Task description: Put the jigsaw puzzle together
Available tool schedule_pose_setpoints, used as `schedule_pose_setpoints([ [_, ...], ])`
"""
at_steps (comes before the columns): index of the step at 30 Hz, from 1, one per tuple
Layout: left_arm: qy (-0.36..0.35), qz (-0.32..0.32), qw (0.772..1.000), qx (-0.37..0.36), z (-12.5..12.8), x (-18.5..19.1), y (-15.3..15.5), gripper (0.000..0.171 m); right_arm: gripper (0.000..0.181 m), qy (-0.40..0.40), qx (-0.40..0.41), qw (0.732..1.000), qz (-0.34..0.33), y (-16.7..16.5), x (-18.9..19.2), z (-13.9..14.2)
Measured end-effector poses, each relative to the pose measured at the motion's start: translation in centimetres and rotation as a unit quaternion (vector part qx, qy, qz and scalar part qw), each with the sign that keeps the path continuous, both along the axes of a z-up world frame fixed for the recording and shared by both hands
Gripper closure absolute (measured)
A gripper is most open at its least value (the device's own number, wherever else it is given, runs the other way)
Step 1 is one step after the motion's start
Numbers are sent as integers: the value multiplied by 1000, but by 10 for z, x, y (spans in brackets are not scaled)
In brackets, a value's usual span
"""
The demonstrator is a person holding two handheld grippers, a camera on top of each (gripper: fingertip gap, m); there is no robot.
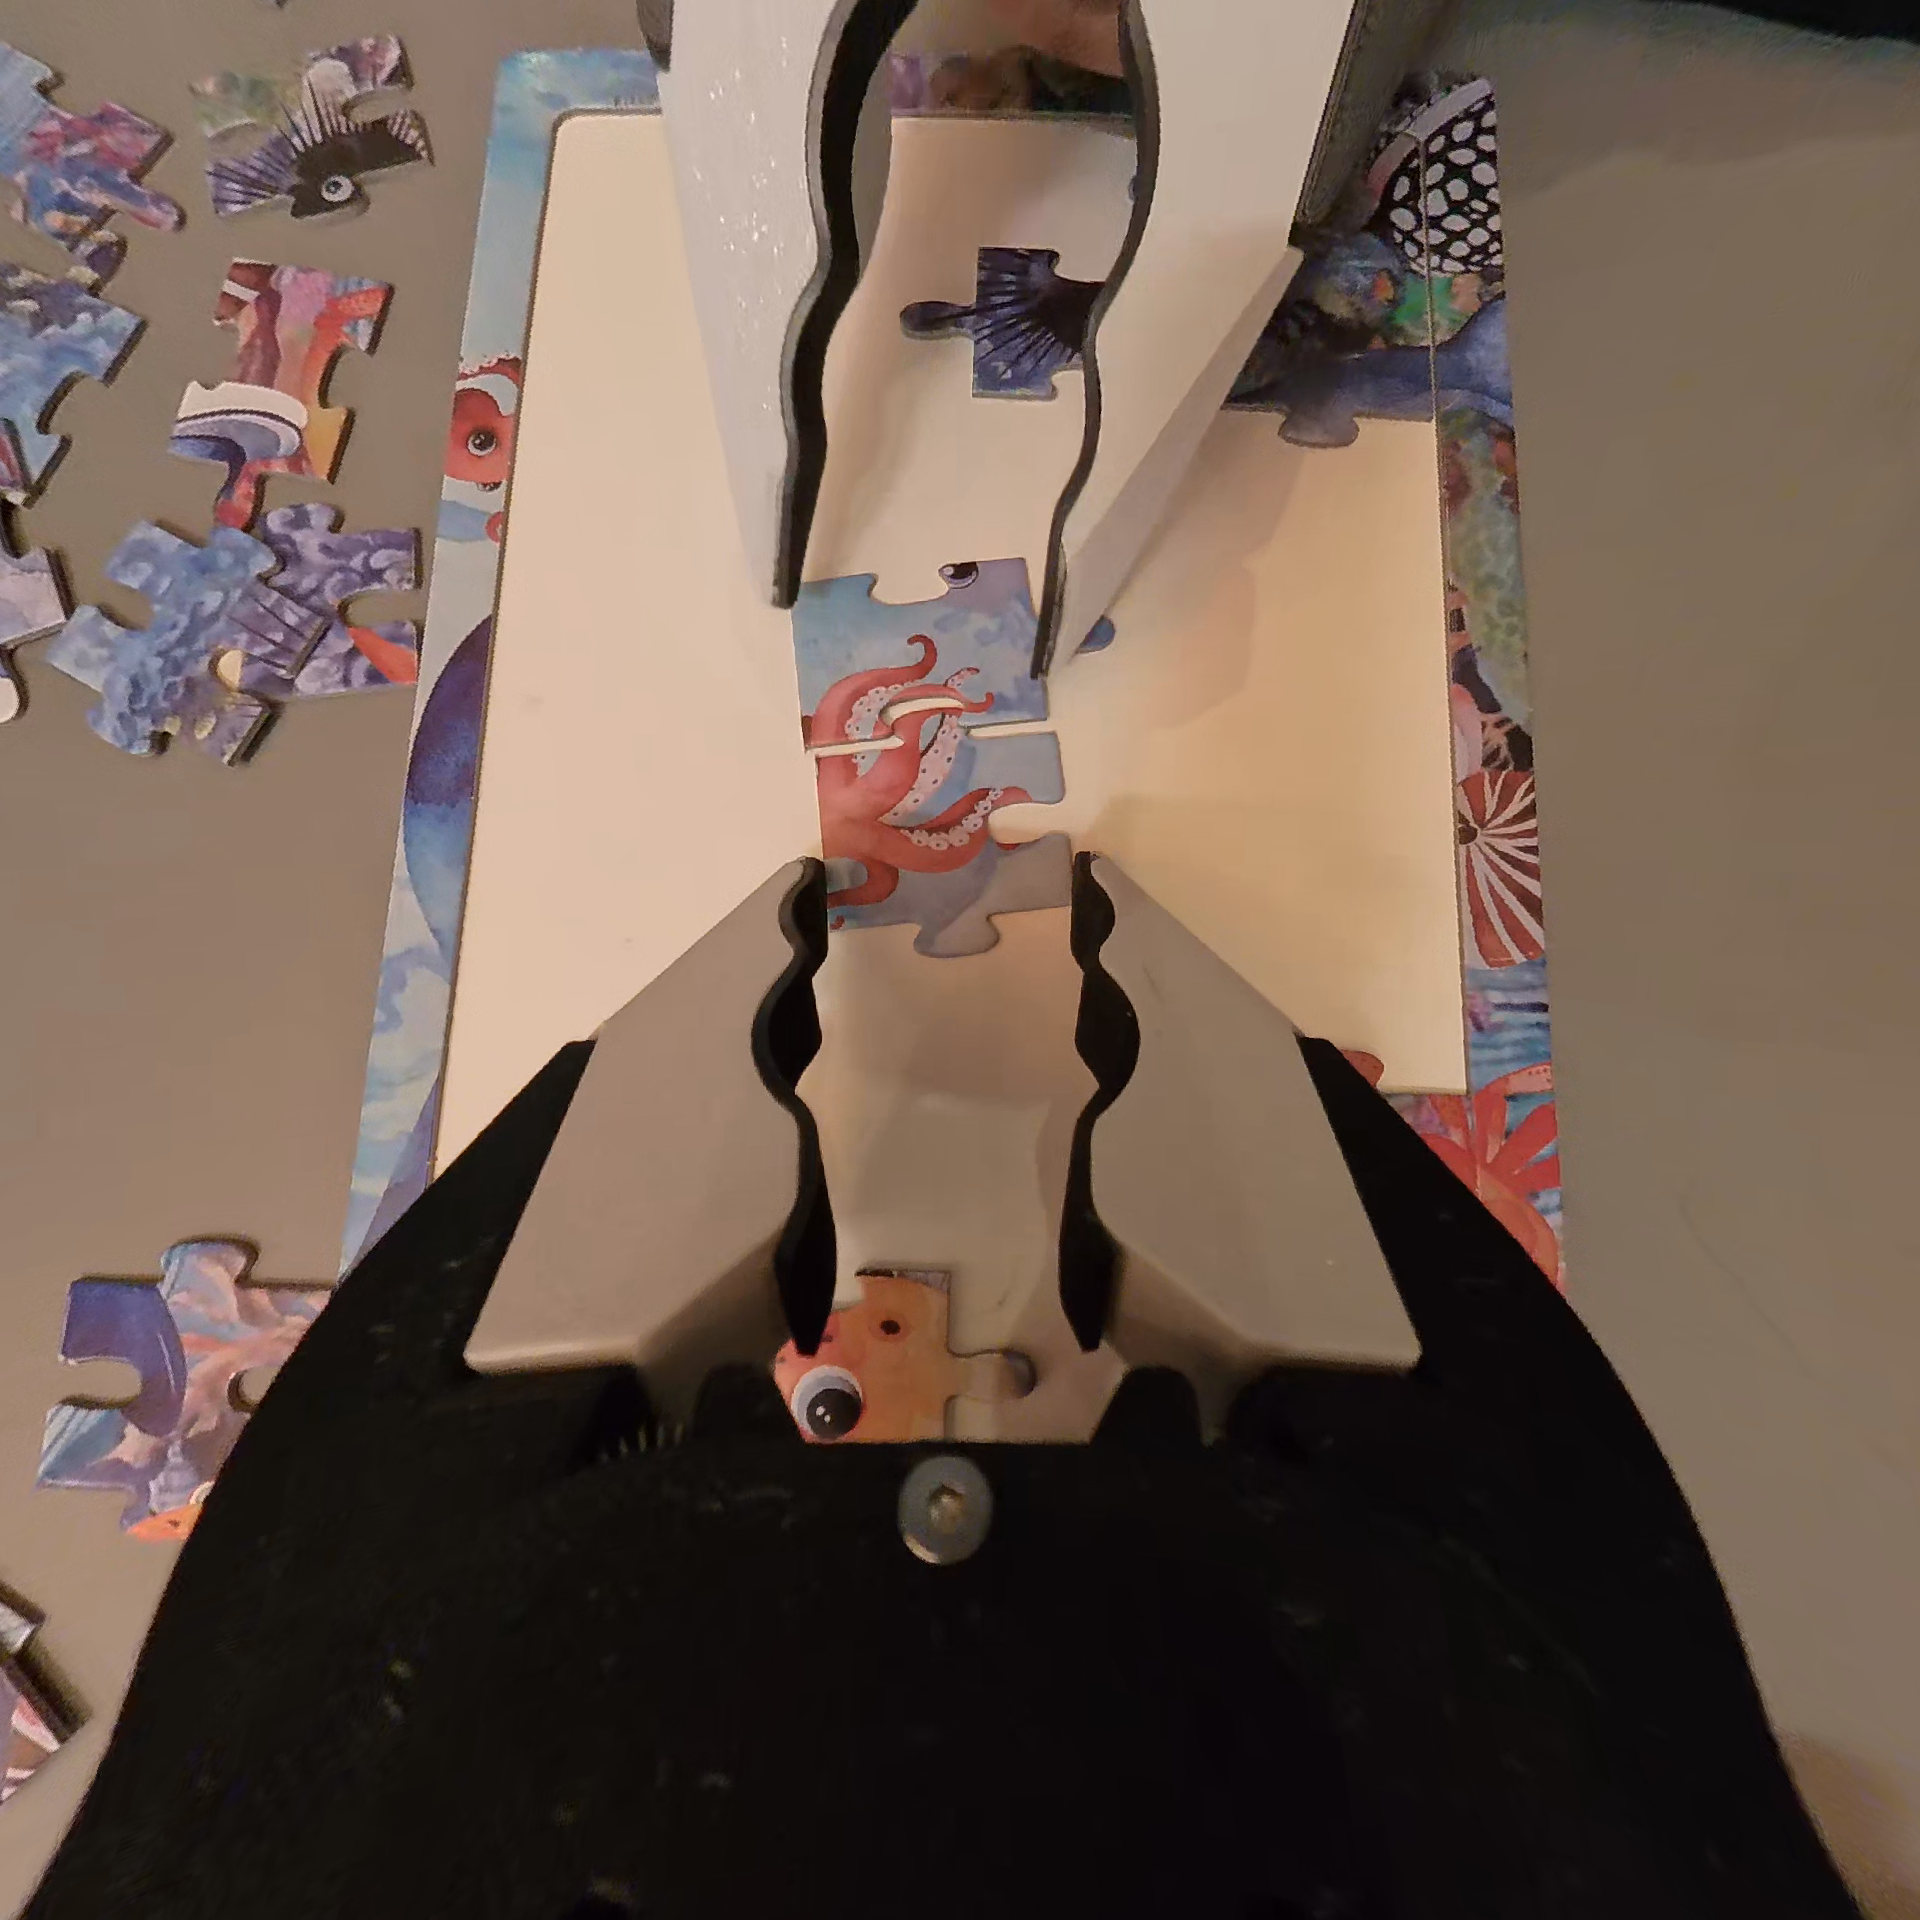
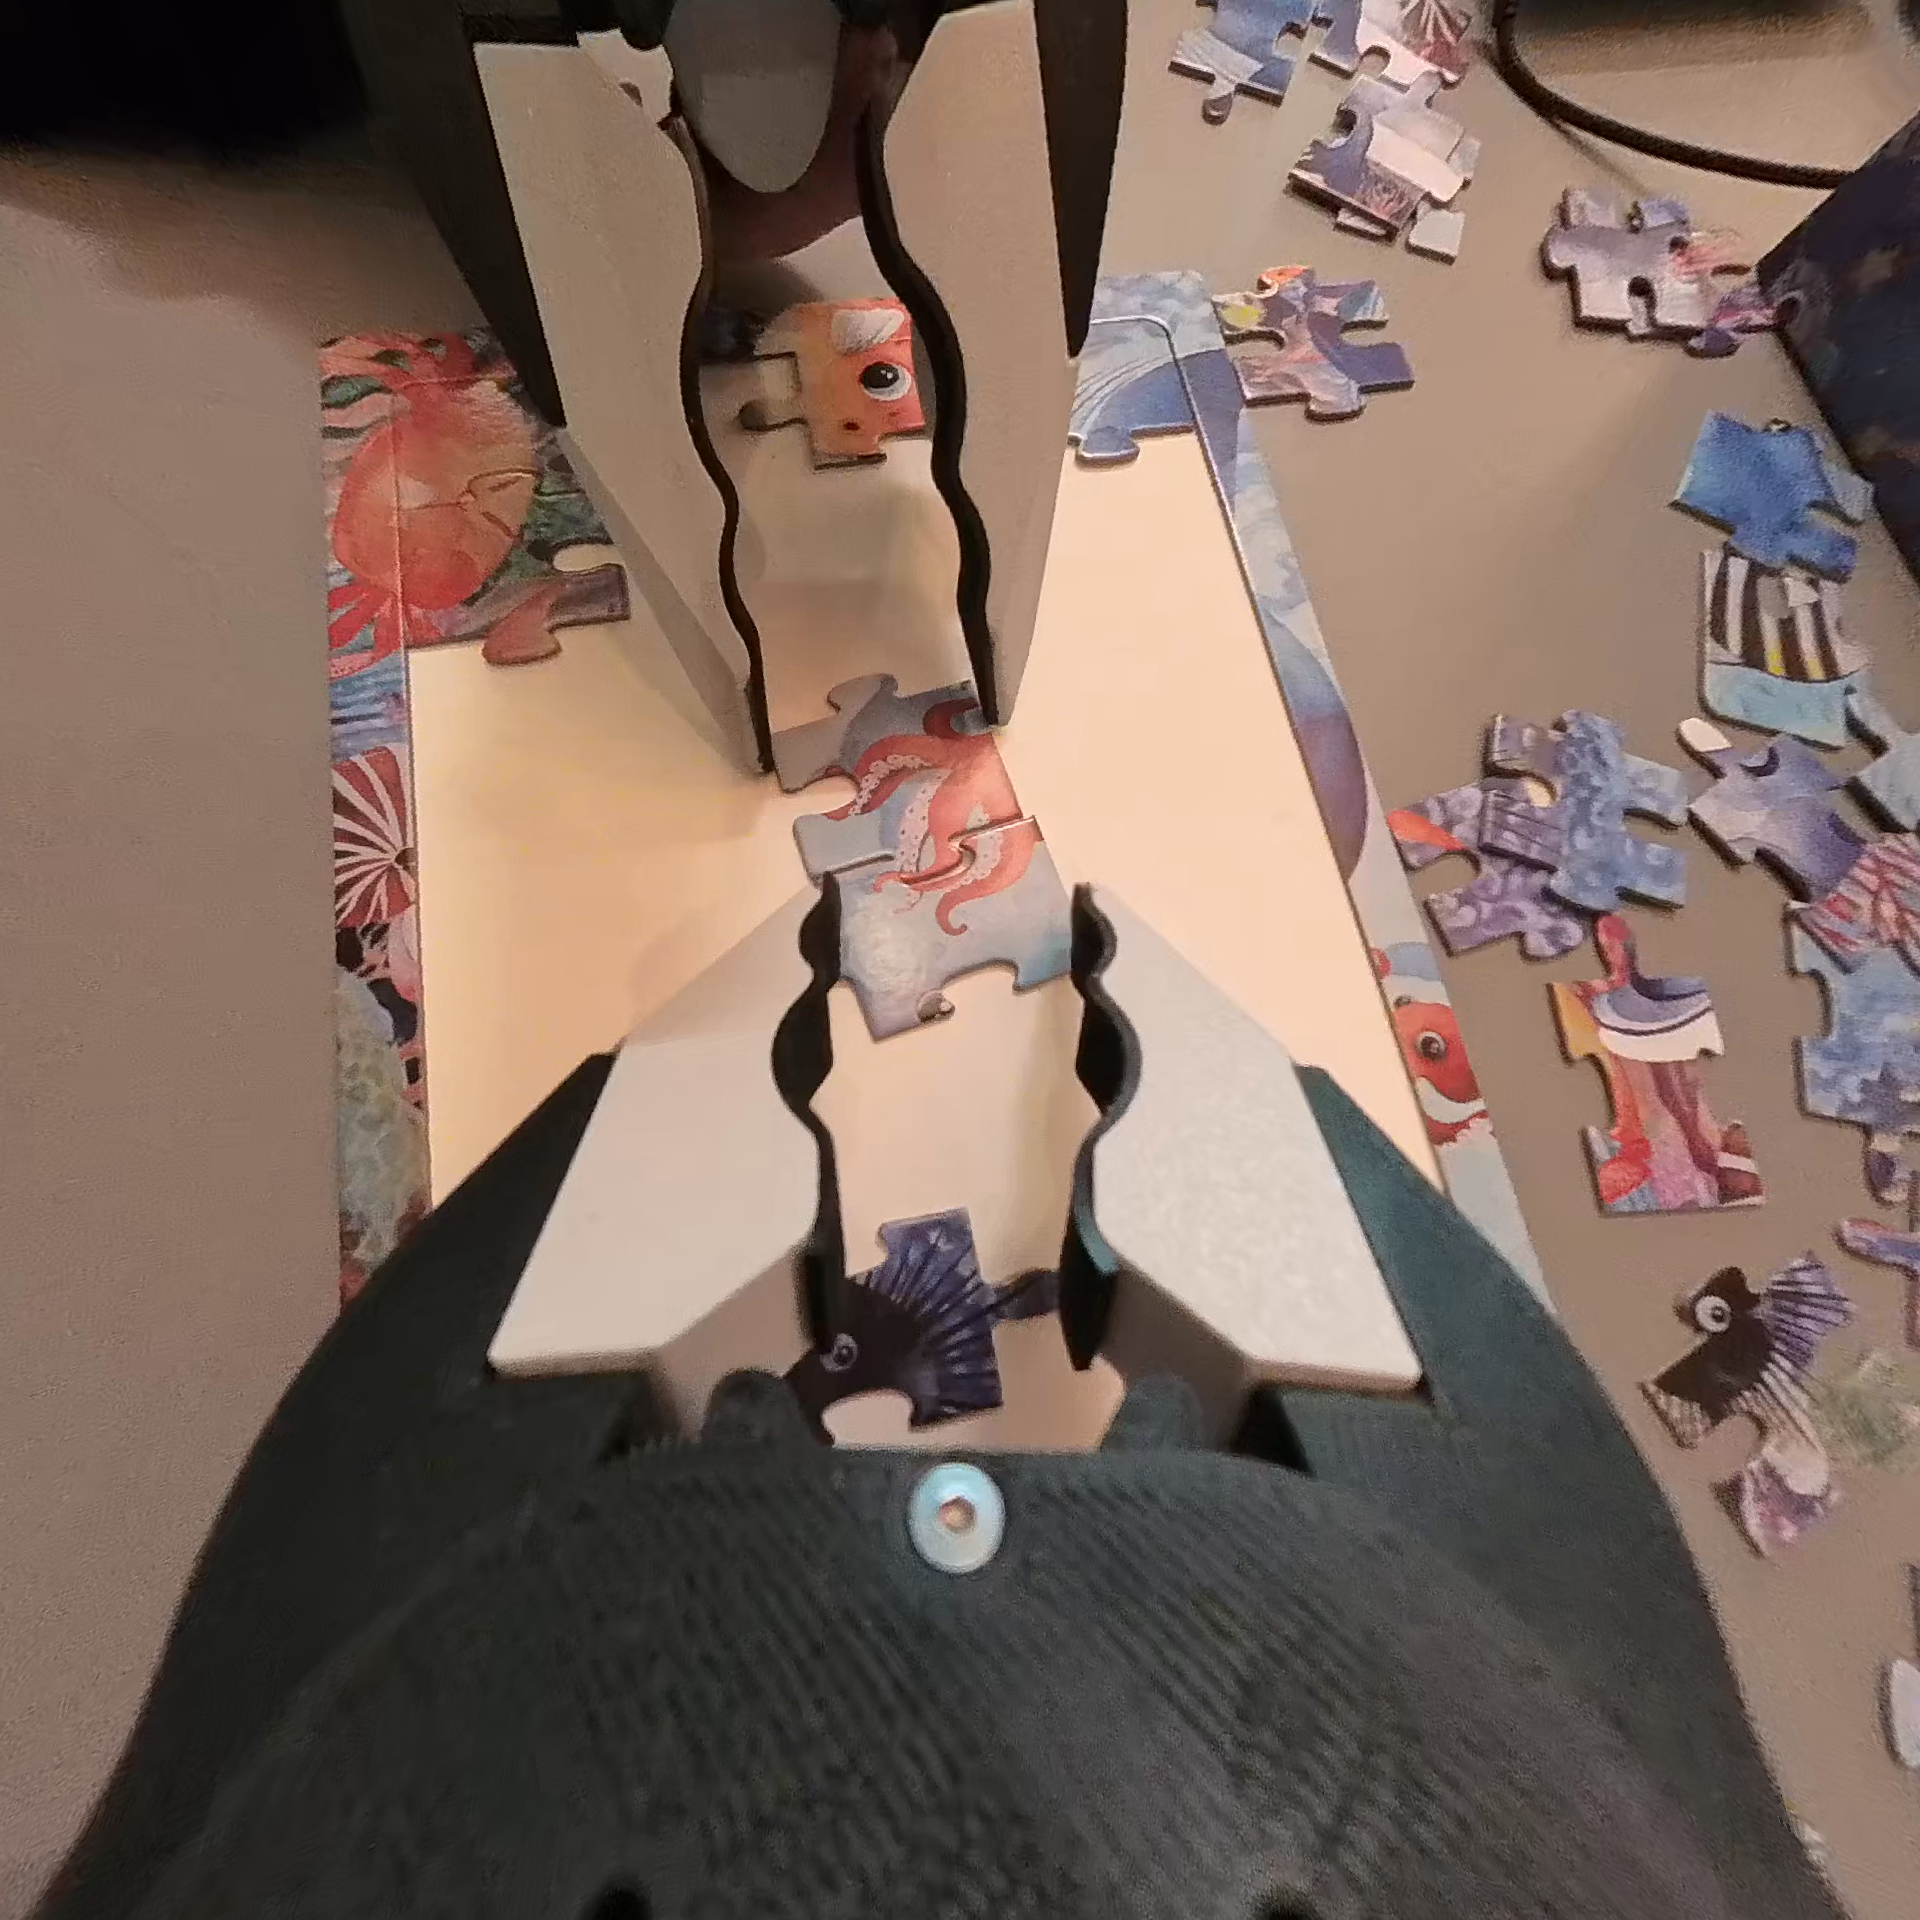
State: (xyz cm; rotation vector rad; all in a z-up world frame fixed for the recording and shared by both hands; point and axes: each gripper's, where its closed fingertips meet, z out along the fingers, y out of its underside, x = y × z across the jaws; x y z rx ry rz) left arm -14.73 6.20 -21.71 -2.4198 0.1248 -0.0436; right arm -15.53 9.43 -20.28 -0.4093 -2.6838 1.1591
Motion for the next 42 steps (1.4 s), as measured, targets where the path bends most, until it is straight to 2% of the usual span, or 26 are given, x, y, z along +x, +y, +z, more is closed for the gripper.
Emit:
schedule_pose_setpoints([
  [14, 1, 3, 1000, -2, 1, 0, 0, 125, 143, -21, 9, 1000, 7, -3, 5, -7],
  [27, 2, 5, 1000, -13, 0, -1, -3, 125, 139, -28, 43, 998, -22, -2, 7, -9],
  [42, 9, 35, 999, -18, 0, -2, -5, 126, 143, -50, 32, 997, -50, -3, 3, -8],
])
